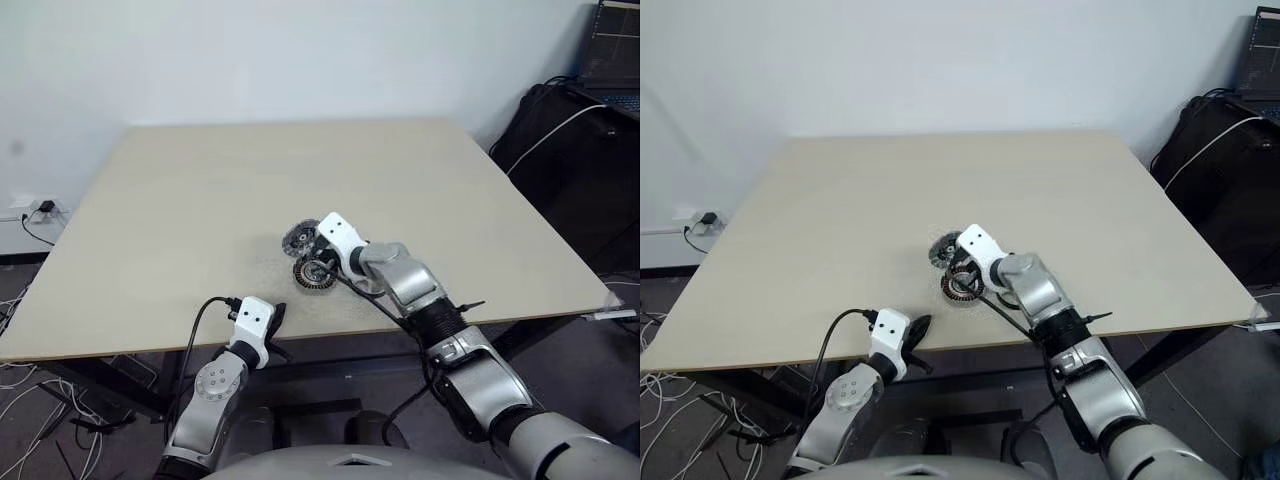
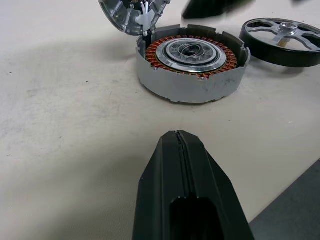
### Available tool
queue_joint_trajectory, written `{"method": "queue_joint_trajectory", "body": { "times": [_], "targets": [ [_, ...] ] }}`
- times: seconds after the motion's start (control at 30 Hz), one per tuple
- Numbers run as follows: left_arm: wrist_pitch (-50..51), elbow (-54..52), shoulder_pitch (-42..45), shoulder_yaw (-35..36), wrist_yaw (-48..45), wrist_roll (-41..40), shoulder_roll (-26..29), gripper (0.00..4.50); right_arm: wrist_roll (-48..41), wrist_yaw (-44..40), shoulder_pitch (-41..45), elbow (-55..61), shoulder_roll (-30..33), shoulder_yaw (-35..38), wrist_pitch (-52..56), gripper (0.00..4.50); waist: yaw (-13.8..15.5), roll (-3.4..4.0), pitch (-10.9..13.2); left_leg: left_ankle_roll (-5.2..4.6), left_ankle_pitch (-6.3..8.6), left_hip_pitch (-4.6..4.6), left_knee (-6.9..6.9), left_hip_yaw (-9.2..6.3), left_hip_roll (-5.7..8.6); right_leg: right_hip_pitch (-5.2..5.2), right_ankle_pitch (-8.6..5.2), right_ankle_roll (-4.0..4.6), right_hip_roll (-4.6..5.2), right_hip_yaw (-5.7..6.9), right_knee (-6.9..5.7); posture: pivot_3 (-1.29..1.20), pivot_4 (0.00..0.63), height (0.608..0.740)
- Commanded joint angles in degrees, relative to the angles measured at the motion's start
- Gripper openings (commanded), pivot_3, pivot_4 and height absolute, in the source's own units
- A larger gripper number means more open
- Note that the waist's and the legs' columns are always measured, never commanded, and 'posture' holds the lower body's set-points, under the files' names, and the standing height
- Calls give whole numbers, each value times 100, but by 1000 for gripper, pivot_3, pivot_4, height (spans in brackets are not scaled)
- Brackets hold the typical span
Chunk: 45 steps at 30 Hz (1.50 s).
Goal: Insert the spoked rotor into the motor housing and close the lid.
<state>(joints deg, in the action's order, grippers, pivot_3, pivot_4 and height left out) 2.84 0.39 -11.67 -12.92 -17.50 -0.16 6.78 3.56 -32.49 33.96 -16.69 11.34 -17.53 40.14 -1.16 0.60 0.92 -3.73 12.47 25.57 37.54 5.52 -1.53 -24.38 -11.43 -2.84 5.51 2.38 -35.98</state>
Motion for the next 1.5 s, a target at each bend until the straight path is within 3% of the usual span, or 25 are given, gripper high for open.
{"method": "queue_joint_trajectory", "body": {
  "times": [0.03,0.33,0.97,1.5],
  "targets": [
    [-138,-89,-8,-6,4,-12,-14,0,-136,-2,-286,763,262,285,268,32,18,-1,0,0,0,0,-1,1,0,-1,0,0,0,0,2,0,0,740],
    [92,-286,4,-90,-106,-18,27,0,-258,177,-802,1371,325,260,617,32,-13,1,1,-1,1,0,-1,1,-5,-5,-1,-1,-2,0,-3,0,0,740],
    [109,-285,-28,-50,-64,-19,-14,0,3,337,-57,4,-324,-305,-20,32,-11,1,1,-1,0,0,0,8,-5,-4,2,1,-2,-3,-2,0,0,740],
    [358,-556,-55,-82,-52,-40,19,0,69,75,-212,124,117,-330,26,32,21,1,0,-1,0,0,1,10,-4,-4,2,1,-1,-3,-2,0,0,740]
  ]
}}
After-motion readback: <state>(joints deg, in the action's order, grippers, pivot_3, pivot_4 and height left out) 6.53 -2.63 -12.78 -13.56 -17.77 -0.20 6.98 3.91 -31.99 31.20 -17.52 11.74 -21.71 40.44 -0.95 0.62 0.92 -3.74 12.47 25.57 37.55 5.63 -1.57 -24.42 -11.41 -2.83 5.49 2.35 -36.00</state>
